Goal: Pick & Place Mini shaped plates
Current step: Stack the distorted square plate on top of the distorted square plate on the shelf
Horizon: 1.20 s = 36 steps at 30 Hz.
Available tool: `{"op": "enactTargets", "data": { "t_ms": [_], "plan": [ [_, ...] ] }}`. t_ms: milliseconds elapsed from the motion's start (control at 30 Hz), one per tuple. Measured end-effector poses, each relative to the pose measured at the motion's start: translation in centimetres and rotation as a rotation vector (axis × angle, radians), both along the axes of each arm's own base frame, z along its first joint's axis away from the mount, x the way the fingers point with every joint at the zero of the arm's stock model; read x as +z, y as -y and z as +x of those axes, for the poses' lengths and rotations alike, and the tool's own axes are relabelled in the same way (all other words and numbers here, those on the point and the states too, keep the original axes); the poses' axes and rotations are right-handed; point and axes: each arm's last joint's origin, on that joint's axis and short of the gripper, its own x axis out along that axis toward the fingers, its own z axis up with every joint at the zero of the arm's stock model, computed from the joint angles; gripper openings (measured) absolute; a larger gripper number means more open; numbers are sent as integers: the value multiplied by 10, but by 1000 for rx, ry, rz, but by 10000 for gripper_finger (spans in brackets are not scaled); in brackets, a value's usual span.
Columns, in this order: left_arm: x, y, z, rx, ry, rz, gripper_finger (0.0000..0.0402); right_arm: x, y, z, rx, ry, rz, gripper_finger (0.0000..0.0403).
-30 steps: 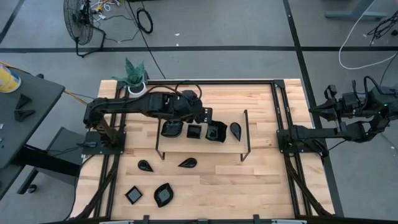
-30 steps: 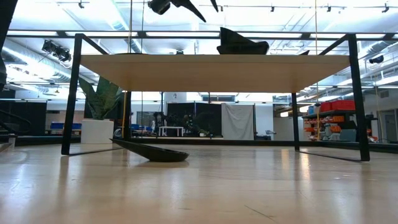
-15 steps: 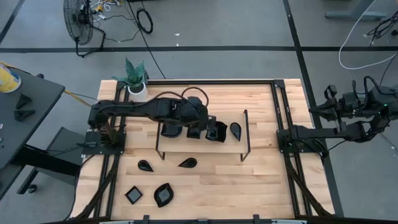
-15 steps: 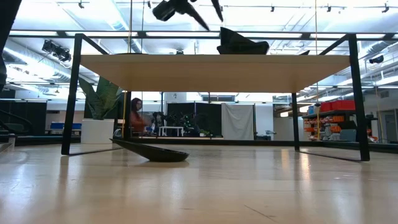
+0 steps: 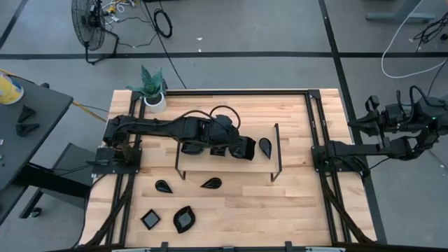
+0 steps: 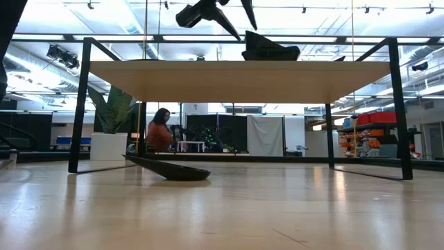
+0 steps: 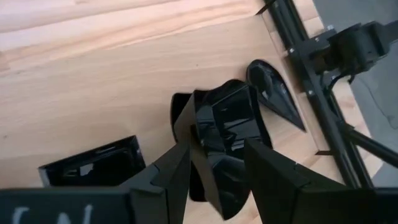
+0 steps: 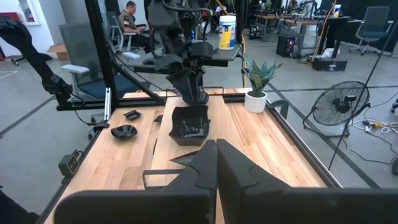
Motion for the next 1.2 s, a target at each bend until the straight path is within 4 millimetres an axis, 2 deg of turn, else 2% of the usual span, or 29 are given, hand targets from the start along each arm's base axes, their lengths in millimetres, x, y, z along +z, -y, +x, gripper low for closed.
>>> {"op": "enactTargets", "data": {
  "t_ms": [167,500,900,1200],
  "plan": [
    [-11,1,6,3,-26,8,155,0,0,0,0,-1,0,6],
    [-18,1,10,2,-50,11,152,0,0,0,0,0,0,6],
    [-16,1,9,6,-45,8,59,0,0,0,0,0,0,6],
    [-16,1,9,6,-45,7,21,0,0,0,0,0,0,6]
  ]
}}
